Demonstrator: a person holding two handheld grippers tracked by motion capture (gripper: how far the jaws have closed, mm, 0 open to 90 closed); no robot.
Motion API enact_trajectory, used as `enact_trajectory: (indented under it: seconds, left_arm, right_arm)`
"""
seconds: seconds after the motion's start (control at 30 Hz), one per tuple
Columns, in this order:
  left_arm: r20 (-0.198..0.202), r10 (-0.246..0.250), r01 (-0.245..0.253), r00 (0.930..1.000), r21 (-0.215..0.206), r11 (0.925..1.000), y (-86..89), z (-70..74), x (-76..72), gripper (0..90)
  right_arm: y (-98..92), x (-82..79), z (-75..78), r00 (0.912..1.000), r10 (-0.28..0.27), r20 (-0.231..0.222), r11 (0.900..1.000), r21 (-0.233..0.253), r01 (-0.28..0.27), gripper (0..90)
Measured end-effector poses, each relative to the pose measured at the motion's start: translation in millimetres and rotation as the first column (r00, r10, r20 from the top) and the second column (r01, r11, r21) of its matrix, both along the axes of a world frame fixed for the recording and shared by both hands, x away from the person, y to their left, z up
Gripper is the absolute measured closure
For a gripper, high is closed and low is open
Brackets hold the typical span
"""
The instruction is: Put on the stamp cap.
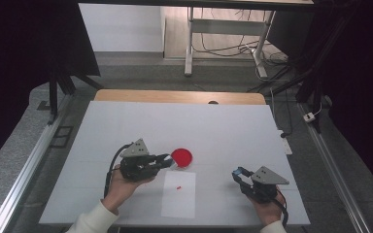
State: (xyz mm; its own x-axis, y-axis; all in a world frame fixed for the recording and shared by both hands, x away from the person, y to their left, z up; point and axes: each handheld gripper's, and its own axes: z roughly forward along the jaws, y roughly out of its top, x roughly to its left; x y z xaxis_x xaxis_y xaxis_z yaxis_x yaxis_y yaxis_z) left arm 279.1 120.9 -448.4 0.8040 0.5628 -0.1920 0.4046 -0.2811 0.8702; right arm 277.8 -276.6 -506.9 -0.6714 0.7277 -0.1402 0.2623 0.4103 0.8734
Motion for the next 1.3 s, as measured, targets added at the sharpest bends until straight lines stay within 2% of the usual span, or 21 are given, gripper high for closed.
enact_trajectory:
  seconds: [0.8,1.3]
  left_arm:
    - [-0.018,-0.033,0.033,0.9993,-0.011,0.9994,-7.3,-1.7,1.0,75.5]
    - [-0.021,-0.038,0.038,0.9990,-0.005,0.9993,-10.4,-3.4,1.6,75.5]
  right_arm:
    - [30.9,-3.2,-1.8,0.9968,0.076,-0.025,0.997,0.028,-0.075,64.1]
    - [57.6,-2.4,-3.8,0.9922,0.124,-0.014,0.992,0.025,-0.123,64.1]
